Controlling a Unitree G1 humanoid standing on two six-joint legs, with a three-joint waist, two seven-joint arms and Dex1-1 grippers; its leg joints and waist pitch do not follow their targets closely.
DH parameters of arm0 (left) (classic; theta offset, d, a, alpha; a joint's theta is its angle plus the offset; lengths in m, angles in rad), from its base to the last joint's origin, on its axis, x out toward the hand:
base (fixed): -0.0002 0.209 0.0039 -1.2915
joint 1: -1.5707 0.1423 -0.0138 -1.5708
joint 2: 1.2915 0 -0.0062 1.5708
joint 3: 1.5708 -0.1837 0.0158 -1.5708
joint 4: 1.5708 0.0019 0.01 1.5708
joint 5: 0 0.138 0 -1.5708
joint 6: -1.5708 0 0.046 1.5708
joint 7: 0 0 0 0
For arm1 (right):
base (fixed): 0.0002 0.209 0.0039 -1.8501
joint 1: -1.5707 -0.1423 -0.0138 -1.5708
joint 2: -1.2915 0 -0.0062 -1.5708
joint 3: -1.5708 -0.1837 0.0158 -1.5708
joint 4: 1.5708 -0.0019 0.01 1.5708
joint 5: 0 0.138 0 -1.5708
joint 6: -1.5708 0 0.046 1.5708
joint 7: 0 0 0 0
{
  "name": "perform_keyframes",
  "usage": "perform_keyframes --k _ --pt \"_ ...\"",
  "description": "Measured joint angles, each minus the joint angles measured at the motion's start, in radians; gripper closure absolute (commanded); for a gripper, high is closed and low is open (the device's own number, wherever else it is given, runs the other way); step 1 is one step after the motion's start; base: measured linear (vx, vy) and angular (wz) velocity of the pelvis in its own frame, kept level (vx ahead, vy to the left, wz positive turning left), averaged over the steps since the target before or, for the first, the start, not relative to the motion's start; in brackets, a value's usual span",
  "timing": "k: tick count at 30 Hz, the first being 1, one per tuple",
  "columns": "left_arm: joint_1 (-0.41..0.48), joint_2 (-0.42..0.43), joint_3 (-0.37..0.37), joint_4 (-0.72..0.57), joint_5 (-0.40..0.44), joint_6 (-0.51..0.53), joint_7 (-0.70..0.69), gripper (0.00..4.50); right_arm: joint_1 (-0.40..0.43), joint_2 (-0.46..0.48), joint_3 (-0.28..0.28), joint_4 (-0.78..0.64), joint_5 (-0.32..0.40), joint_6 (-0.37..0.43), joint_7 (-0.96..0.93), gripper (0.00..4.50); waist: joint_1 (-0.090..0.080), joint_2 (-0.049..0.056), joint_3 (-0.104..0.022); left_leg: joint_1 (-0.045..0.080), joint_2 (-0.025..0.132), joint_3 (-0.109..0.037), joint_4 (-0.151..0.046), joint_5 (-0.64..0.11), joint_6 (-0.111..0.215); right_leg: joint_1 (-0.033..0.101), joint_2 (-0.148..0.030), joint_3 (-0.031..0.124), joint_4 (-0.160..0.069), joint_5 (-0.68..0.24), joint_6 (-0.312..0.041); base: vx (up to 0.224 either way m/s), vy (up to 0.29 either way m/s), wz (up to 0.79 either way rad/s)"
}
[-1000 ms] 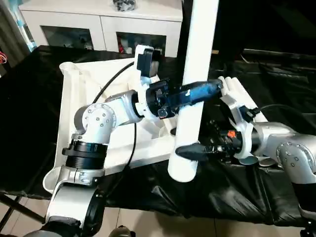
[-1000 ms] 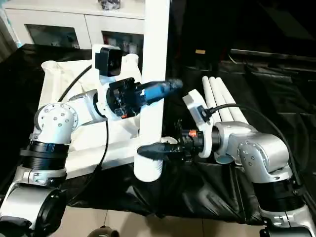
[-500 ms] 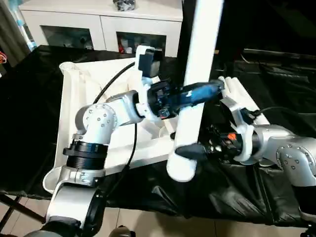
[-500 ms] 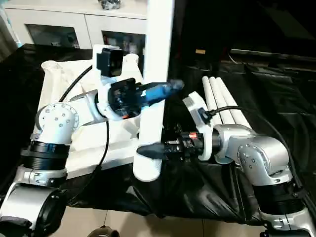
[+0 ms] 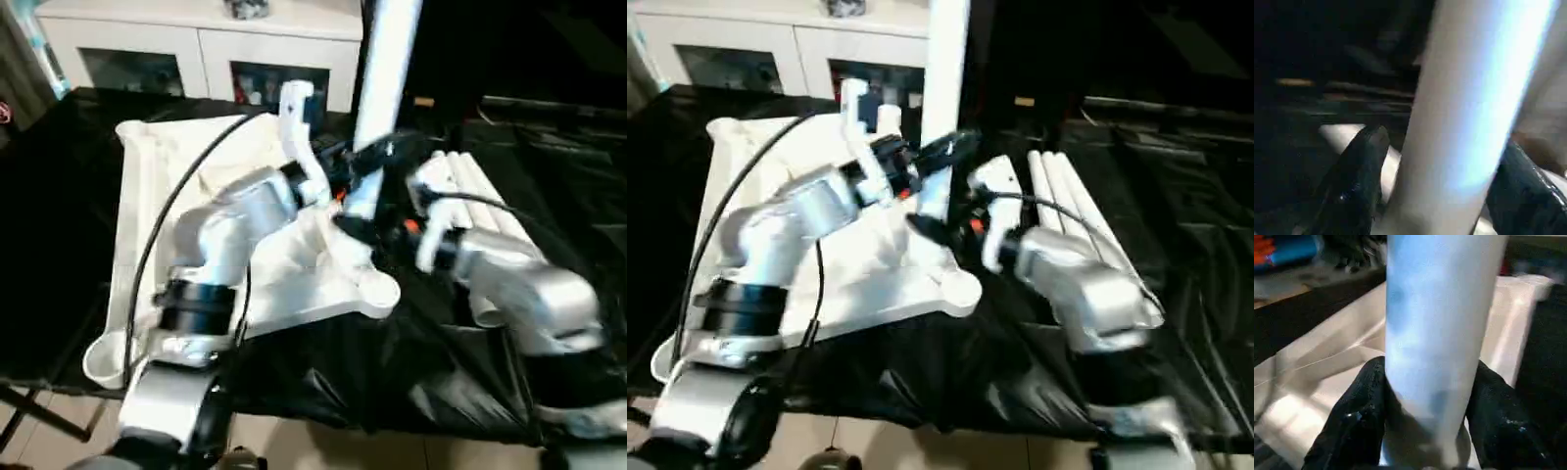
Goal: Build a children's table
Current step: Pick table leg
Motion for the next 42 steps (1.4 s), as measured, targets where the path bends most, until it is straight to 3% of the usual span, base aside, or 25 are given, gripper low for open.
perform_keyframes --k 3,6,7,15,17,19,21,23,29,31,36,37,42 --pt "0.001 -0.03 0.003 0.015 0.09 -0.05 0.147 1.74 -0.001 0.014 0.026 0.0 -0.078 -0.016 -0.077 2.59 0.0 0.0 0.0 -0.001 0.0 0.0 0.0 0.0 0.0 0.0 0.0 0.0 -0.002 0.0 0.001 0.0 0.0 0.0" --pt "0.002 -0.061 0.007 0.015 0.135 -0.084 0.251 1.84 0.001 0.069 0.029 0.0 -0.102 -0.024 -0.137 2.59 0.0 0.001 0.0 -0.001 0.0 0.0 -0.001 0.0 0.0 0.0 0.0 -0.001 -0.003 0.001 0.001 0.0 0.0 0.0" --pt "0.002 -0.07 0.002 0.014 0.149 -0.098 0.28 2.1 0.002 0.083 0.032 -0.001 -0.106 -0.026 -0.157 2.59 0.0 0.001 0.0 -0.001 0.0 0.0 -0.002 0.0 0.0 0.0 0.0 -0.001 -0.003 0.001 0.001 0.0 0.0 0.0" --pt "0.007 -0.092 -0.007 0.003 0.162 -0.134 0.299 2.42 0.014 0.128 0.039 -0.02 -0.134 -0.04 -0.213 2.59 -0.002 0.003 0.0 -0.002 0.0 -0.001 -0.002 0.0 0.0 0.0 0.0 -0.001 -0.006 0.002 0.003 0.0 0.0 0.0" --pt "0.012 -0.092 -0.007 -0.003 0.161 -0.144 0.287 2.49 0.015 0.127 0.043 -0.019 -0.143 -0.056 -0.212 2.03 -0.002 0.004 0.0 -0.002 0.0 -0.001 -0.002 0.0 0.0 0.0 0.0 -0.001 -0.006 0.002 0.003 0.0 0.0 0.0" --pt "0.014 -0.091 -0.009 -0.002 0.162 -0.152 0.274 2.49 0.016 0.126 0.045 -0.017 -0.141 -0.065 -0.195 1.89 -0.003 0.005 0.0 -0.002 0.0 -0.001 -0.002 0.0 0.0 0.0 0.0 -0.001 -0.006 0.003 0.004 0.0 0.0 0.0" --pt "0.016 -0.084 -0.018 0.009 0.163 -0.153 0.251 2.53 0.016 0.123 0.036 -0.019 -0.112 -0.064 -0.166 1.68 -0.002 0.008 0.0 -0.002 0.0 -0.001 -0.002 0.0 0.0 0.0 0.0 -0.001 -0.006 0.003 0.004 0.0 0.0 0.0" --pt "0.015 -0.072 -0.021 0.017 0.147 -0.144 0.201 2.63 0.015 0.098 -0.008 -0.021 -0.048 -0.035 -0.113 1.47 0.001 0.008 0.0 -0.002 0.0 -0.001 -0.002 0.0 0.0 0.0 0.0 -0.001 -0.006 0.003 0.004 0.0 0.0 0.0" --pt "0.015 -0.017 -0.031 0.017 0.062 -0.078 0.013 2.65 0.034 -0.054 -0.075 -0.068 0.094 0.046 0.129 1.02 0.003 0.008 0.0 -0.003 0.0 -0.001 -0.002 0.0 0.001 0.0 0.0 -0.001 -0.007 0.003 0.004 0.0 0.0 0.0" --pt "0.015 -0.009 -0.009 0.016 0.012 -0.046 -0.037 2.65 0.039 -0.109 -0.081 -0.068 0.141 0.086 0.213 0.68 0.003 0.009 0.0 -0.003 0.0 -0.001 -0.001 0.0 0.001 0.0 0.0 -0.001 -0.007 0.003 0.004 0.0 0.0 0.0" --pt "-0.007 0.015 0.016 0.015 -0.06 0.009 -0.127 2.65 0.039 -0.179 -0.089 -0.067 0.193 0.126 0.34 0.48 0.0 0.009 -0.001 -0.002 0.0 -0.001 -0.001 0.001 0.002 0.0 0.0 -0.001 -0.005 0.004 0.003 0.0 0.0 0.0" --pt "-0.01 0.021 0.016 0.011 -0.075 0.018 -0.148 2.65 0.039 -0.188 -0.086 -0.065 0.199 0.131 0.359 0.25 0.001 0.009 -0.001 -0.002 0.0 -0.001 -0.001 0.001 0.002 0.0 0.0 -0.001 -0.005 0.004 0.003 0.0 0.0 0.0" --pt "-0.011 0.025 0.01 -0.044 -0.168 0.08 -0.263 2.65 0.039 -0.216 -0.059 -0.058 0.228 0.164 0.443 0.17 0.003 0.009 -0.001 -0.002 0.0 0.0 -0.001 0.002 0.004 0.001 0.0 -0.001 -0.005 0.004 0.002 0.0 0.0 0.0"
